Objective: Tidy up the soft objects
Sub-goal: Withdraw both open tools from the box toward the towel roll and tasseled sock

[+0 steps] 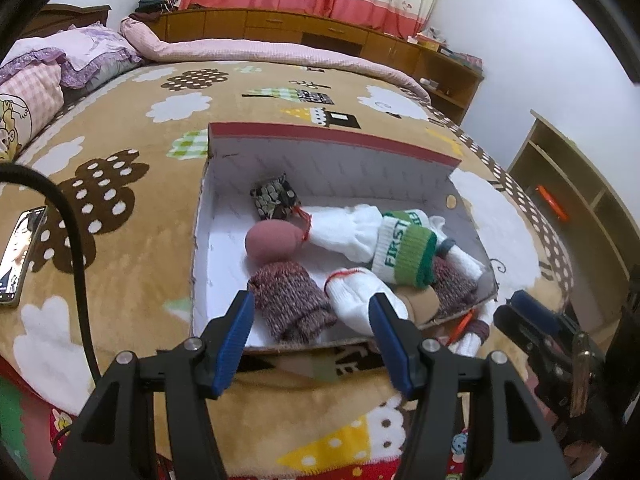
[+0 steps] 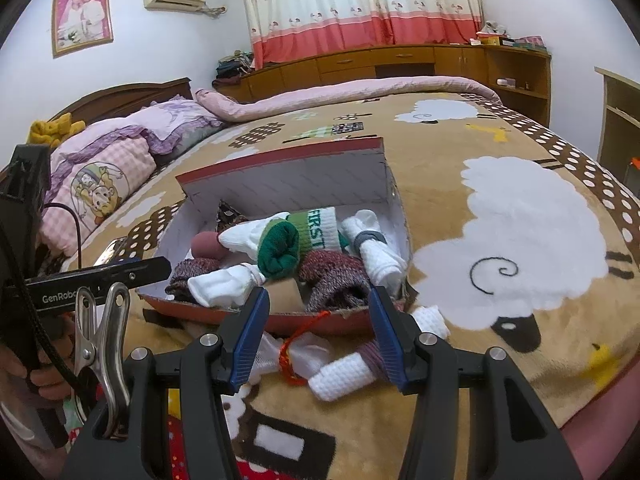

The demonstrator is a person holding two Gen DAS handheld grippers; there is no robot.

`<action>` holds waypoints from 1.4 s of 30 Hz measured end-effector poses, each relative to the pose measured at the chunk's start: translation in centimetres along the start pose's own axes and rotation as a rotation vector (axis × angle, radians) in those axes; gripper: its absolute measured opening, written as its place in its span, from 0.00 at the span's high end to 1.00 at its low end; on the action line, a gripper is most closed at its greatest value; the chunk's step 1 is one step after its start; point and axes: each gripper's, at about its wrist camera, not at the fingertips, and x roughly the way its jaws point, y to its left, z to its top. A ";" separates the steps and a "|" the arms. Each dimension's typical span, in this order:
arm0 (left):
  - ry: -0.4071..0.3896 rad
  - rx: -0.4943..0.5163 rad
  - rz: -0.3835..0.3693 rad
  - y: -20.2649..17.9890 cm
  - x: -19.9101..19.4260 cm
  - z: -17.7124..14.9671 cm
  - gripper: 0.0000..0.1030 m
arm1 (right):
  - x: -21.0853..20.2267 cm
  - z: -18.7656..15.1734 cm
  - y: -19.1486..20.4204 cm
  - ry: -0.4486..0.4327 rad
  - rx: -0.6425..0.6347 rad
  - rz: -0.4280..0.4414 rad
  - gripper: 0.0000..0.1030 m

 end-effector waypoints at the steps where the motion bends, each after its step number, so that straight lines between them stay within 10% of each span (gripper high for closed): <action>1: 0.001 -0.001 -0.001 0.0 0.0 -0.1 0.39 | -0.1 -0.1 -0.1 -0.001 0.003 -0.002 0.49; 42: 0.181 0.007 -0.159 -5.9 5.6 -4.9 0.39 | -1.2 -4.4 -6.0 0.054 0.129 -0.084 0.49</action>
